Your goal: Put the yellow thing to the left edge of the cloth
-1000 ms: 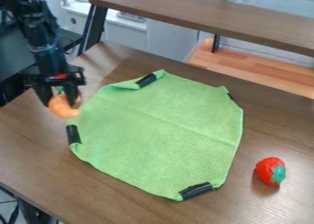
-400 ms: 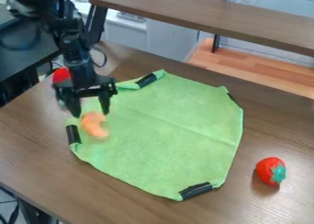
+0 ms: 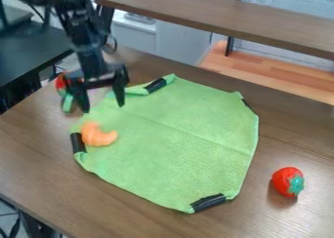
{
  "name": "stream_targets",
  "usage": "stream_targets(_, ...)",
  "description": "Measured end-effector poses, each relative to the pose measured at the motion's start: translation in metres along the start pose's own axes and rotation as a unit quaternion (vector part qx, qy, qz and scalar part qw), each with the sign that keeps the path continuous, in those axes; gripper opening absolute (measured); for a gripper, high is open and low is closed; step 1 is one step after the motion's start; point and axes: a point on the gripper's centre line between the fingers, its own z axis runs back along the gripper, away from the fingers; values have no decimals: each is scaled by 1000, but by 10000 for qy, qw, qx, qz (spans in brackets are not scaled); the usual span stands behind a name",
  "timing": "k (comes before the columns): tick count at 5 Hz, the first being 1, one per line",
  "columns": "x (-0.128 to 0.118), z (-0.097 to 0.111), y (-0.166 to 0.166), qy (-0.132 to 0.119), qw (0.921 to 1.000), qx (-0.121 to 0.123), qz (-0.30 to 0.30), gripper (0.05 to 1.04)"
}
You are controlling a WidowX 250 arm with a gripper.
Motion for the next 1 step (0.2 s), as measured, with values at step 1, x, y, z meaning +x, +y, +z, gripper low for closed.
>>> stream_targets(1, 6, 42, -15, 115, 9992, -178, 342, 1000)
